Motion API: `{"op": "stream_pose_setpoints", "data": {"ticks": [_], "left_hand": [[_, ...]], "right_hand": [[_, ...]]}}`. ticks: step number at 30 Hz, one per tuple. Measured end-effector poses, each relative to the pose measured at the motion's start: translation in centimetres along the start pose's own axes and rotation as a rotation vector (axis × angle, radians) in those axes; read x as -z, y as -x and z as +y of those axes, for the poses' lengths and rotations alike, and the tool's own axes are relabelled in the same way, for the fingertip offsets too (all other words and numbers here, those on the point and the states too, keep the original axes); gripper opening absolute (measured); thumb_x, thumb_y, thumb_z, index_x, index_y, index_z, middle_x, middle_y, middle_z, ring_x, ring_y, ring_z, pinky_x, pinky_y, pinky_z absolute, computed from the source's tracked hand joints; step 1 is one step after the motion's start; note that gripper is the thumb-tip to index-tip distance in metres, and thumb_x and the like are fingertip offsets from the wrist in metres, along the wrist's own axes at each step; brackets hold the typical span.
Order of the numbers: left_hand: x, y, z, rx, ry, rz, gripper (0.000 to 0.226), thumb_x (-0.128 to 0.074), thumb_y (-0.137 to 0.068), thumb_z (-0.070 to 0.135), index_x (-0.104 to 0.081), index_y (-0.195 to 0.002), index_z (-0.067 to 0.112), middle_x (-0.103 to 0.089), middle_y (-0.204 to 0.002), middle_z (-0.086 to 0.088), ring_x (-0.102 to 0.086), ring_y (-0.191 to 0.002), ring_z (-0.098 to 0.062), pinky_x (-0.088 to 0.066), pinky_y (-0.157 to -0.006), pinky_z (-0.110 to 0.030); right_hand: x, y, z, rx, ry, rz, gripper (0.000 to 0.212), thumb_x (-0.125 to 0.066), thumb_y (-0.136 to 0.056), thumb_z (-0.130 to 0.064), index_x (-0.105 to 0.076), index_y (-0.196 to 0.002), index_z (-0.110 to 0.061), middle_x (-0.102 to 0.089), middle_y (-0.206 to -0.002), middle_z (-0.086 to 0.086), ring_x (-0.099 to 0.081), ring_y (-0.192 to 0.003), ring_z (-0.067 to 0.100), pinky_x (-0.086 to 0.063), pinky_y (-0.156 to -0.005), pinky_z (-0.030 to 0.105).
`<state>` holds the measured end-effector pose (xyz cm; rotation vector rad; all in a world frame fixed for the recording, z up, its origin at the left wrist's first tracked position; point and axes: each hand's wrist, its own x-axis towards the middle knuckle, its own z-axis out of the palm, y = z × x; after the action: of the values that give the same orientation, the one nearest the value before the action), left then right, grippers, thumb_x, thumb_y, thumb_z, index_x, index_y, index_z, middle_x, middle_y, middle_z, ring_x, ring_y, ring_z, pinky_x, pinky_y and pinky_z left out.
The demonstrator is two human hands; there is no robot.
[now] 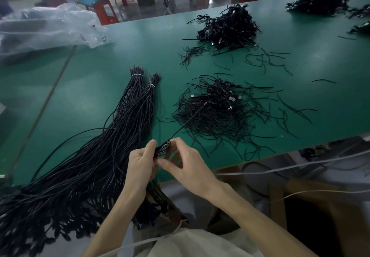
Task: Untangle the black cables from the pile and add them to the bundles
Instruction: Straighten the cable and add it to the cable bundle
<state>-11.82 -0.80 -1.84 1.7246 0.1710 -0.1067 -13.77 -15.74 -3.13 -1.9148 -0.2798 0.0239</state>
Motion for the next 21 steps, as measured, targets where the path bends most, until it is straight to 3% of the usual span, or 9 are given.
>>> {"op": "stream_pose_setpoints", "data": {"ticks": [5,12,17,21], "left_hand": [[-0.08,0.13,-0.09,0.023,0.025,-0.017,0.057,-0.05,-0.107,0.03,-0.051,-0.052,0.013,-0.031,-0.044,0.003,-0.023,-0.036,-0.011,-0.022,-0.037,-0.021],[-0.37,0.04,0.22,0.021,-0.038,-0.02,0.062,-0.049,-0.106,0.029,-0.032,-0.047,0.02,-0.026,-0.044,0.002,-0.019,-0.036,-0.012,-0.02,-0.037,-0.021],[-0.28,0.3,0.3,0.039,-0.049,-0.096,0.063,-0.047,-0.106,0.03,-0.034,-0.046,0.019,-0.025,-0.045,0.0,-0.018,-0.04,-0.015,-0.017,-0.041,-0.024],[-0.33,0.55,0.55,0.064,-0.035,-0.106,0.064,-0.045,-0.107,0.032,-0.033,-0.045,0.021,-0.025,-0.046,0.0,-0.017,-0.04,-0.015,-0.017,-0.041,-0.024]], "right_hand": [[-0.07,0.18,-0.02,0.066,0.058,-0.027,0.035,-0.059,-0.102,-0.044,-0.058,-0.13,-0.023,-0.061,-0.119,-0.013,-0.059,-0.108,0.005,-0.051,-0.094,0.027],[0.21,0.31,0.29,0.088,0.184,0.022,0.033,-0.058,-0.103,-0.038,-0.06,-0.103,-0.006,-0.062,-0.095,0.002,-0.062,-0.085,0.02,-0.053,-0.078,0.042],[0.34,0.08,0.35,0.066,0.057,0.055,0.017,-0.065,-0.1,-0.02,-0.061,-0.097,-0.003,-0.063,-0.09,0.001,-0.059,-0.082,0.014,-0.052,-0.078,0.037],[0.23,0.43,0.29,0.109,0.082,0.062,0.018,-0.06,-0.104,-0.021,-0.058,-0.096,-0.004,-0.059,-0.087,-0.004,-0.056,-0.078,0.009,-0.05,-0.072,0.032]]}}
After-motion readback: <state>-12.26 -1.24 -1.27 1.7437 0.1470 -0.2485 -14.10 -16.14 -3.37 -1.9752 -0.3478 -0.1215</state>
